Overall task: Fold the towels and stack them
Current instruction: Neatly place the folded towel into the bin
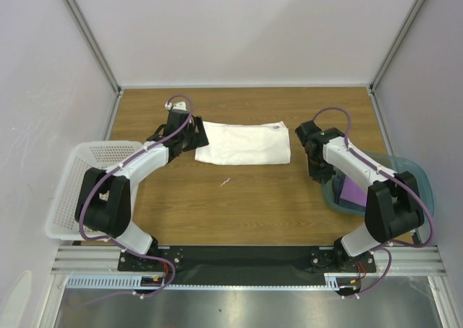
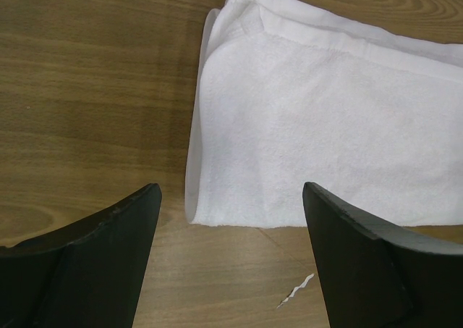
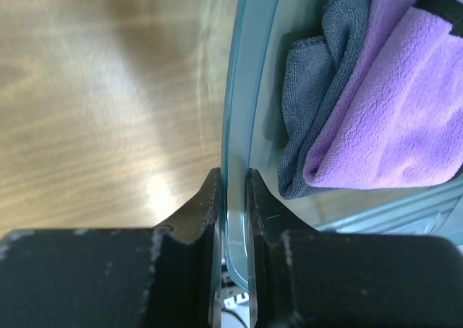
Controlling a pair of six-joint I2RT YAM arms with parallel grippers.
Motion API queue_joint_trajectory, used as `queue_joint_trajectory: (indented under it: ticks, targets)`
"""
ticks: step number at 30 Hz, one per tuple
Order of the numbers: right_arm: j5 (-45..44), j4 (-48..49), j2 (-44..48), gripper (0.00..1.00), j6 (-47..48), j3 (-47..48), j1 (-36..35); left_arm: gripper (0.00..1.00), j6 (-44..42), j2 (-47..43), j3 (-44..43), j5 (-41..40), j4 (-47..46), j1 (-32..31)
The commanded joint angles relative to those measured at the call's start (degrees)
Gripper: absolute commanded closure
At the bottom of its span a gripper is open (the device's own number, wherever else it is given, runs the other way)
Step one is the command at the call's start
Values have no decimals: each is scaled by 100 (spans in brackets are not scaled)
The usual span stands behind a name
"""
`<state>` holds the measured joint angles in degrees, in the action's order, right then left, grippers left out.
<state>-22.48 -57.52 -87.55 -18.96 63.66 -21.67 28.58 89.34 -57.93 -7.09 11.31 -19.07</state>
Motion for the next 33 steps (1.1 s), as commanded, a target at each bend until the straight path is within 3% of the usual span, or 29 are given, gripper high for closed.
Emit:
queue_joint_trajectory:
  ticks: [1,9,12,15,19,22,26,30,33]
  targets:
    - [470,-515,150,100,-328,121,-144,15,51,-154,-78,6,-68,44]
    - [657,-673,984,100,-688,-678,-171,15,51,-66,-113,-20,-59,44]
    - [1087,-568,1266,94,-487,-636,-179,15,43,-22,-139,-3,-50,44]
    - [1035,-673,1293,83,-399,-513,-171,15,34,-39,-148,-20,-41,44]
    - [1359,-918,1249,38,-266,-179,-179,14,25,-48,-175,-38,-15,44]
    - [1710,-919,1363,16,-179,356,-223,14,25,-57,-175,6,11,44]
    - [1782,-674,1390,5,-117,1270,-223,14,25,-92,-175,-3,55,44]
    - [1852,502,1109,2,103,1632,-224,14,25,-84,-175,93,99,44]
    - [1809,1906,583,1,323,1729,-215,14,51,-101,-78,234,82,79]
